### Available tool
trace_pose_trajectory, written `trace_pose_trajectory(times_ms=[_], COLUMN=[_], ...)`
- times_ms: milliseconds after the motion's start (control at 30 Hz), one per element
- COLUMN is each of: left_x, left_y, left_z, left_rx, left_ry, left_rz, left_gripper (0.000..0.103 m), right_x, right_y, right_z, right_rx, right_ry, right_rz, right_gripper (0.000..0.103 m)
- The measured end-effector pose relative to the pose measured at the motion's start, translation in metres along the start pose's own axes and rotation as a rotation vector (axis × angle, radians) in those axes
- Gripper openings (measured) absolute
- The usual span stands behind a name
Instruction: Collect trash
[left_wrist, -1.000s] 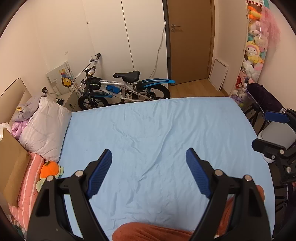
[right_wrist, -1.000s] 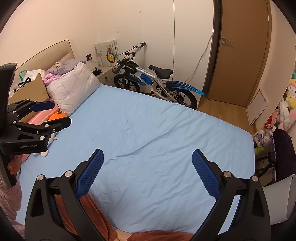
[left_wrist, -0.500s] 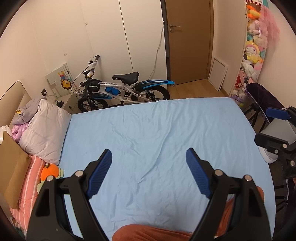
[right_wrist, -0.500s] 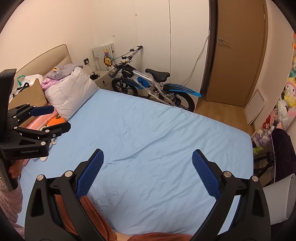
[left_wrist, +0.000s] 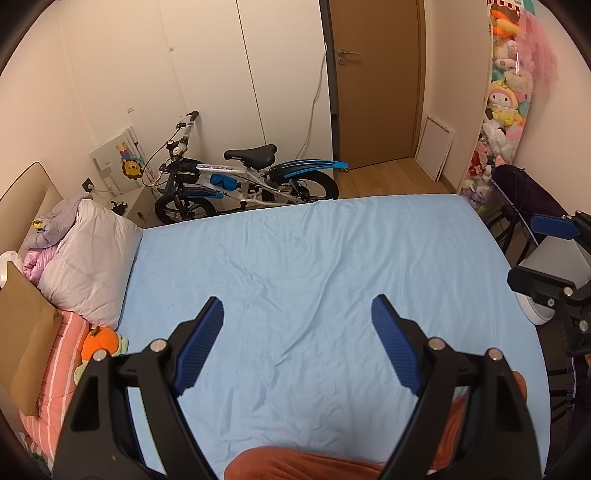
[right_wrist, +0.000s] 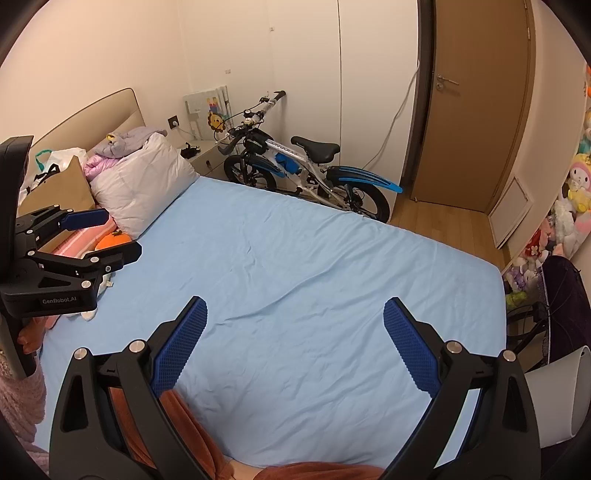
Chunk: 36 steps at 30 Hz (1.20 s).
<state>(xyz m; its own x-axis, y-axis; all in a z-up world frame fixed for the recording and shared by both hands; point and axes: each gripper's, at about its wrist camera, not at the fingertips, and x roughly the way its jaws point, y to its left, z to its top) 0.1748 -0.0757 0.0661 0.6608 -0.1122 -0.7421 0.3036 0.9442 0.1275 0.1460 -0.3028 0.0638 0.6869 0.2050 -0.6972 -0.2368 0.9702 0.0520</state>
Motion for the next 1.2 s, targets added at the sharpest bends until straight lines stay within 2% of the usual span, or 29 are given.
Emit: trace_pose_trajectory(times_ms=[533,1200], left_x=[0.0004,0.0], left_y=[-0.0052,0.0024], left_z=[0.0047,-0.0048], left_rx=[-0.014,-0.004], left_ry=[0.01,-0.012], left_rz=[0.004,0.011], left_gripper=[0.082,0.082], right_x=[-0.0002,-0.0006], right_y=[-0.0006,-0.0004], right_z=[-0.0003,0.0013], right_rx=[0.0,-0.004], right_ry=[0.0,-0.007], right_rz=[0.001,-0.002], right_gripper=[0.093,0.093])
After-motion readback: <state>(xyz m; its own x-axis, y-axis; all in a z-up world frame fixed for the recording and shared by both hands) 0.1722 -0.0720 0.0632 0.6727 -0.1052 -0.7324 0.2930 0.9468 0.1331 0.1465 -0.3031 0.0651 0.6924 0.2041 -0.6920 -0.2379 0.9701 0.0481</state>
